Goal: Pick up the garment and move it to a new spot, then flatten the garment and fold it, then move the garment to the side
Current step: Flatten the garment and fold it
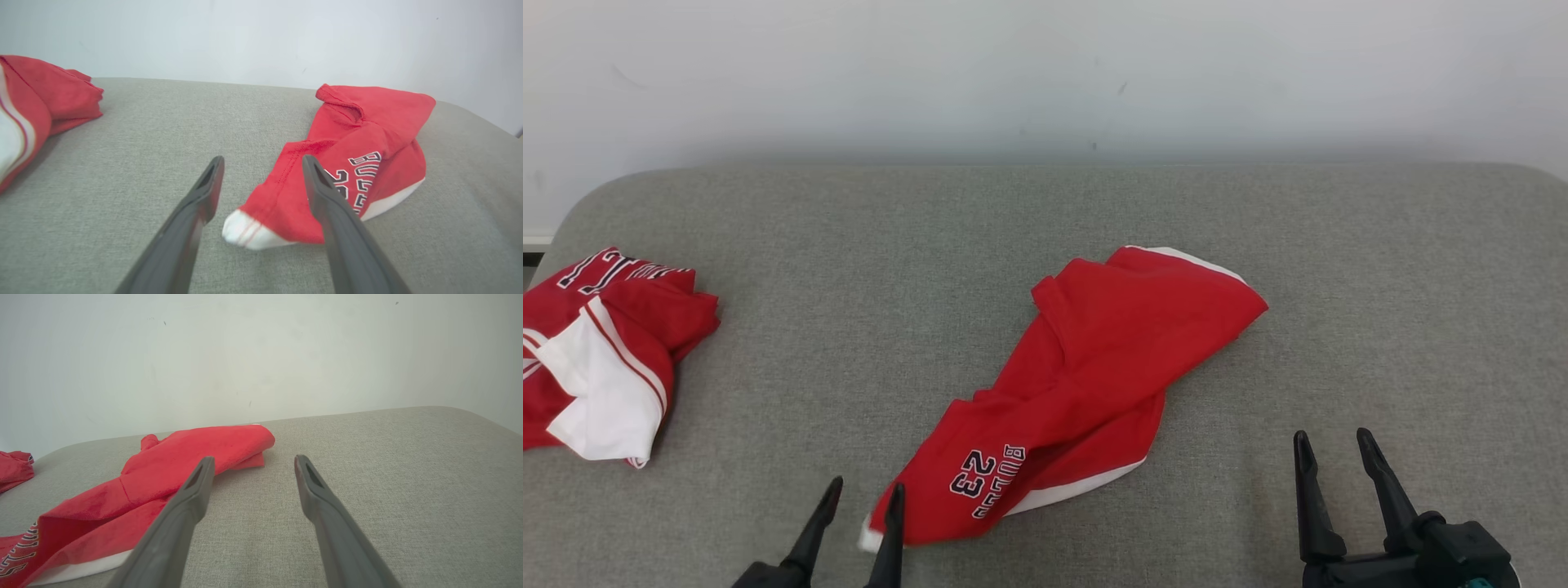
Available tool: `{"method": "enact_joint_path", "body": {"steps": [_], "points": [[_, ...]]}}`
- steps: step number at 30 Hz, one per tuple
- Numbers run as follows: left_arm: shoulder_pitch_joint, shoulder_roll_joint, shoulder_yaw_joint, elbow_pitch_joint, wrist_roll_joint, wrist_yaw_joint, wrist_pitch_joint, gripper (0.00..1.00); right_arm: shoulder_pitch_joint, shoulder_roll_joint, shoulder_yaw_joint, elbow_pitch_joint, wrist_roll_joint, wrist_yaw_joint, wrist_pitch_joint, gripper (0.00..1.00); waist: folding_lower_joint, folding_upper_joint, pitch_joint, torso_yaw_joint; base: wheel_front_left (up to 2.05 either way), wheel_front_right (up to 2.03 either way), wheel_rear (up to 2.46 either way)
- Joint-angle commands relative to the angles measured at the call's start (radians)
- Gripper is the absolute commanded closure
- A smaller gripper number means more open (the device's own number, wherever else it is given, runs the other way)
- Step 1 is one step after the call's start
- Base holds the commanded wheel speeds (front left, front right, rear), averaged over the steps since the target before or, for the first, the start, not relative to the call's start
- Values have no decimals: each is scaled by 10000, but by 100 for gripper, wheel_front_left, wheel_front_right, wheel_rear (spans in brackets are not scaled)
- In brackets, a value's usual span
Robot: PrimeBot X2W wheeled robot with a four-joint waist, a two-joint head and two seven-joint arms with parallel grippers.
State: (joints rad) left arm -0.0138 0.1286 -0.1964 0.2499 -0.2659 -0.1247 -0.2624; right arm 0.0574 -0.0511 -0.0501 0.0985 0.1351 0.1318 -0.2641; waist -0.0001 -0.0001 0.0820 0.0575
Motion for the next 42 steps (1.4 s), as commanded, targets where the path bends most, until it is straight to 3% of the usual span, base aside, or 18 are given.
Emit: {"method": "enact_joint_path", "body": {"steps": [1, 5, 15, 20, 28, 42], "points": [[262, -76, 180, -481, 199, -73, -34, 0, 74, 20, -24, -21, 65, -23, -3, 0, 1, 1, 12, 40, 0, 0, 0], [462, -221, 633, -1543, 498, -50, -35, 0, -1, 20, -13, -55, 67, -23, -3, 0, 1, 1, 103, 31, 0, 0, 0], [-1324, 223, 182, -1488, 621, -50, -35, 0, -431, 20, 164, 11, 153, -23, -3, 0, 1, 1, 601, -676, 0, 0, 0], [-3522, 678, -664, -186, 407, -47, -35, 0, -780, 23, 254, 37, 276, -23, -3, 0, 1, 1, 1235, -1449, 0, 0, 0], [-5564, 1314, -1848, 1855, -159, -48, -35, 0, -1152, 23, 379, 137, 594, -23, -3, 0, 1, 1, 1828, -2495, 0, 0, 0], [-7605, 1538, -3264, 5520, -1605, -49, 171, 0, -1301, 25, 306, 176, 632, -23, -3, 0, 1, 1, 2043, -3001, 0, 0, 0]]}}
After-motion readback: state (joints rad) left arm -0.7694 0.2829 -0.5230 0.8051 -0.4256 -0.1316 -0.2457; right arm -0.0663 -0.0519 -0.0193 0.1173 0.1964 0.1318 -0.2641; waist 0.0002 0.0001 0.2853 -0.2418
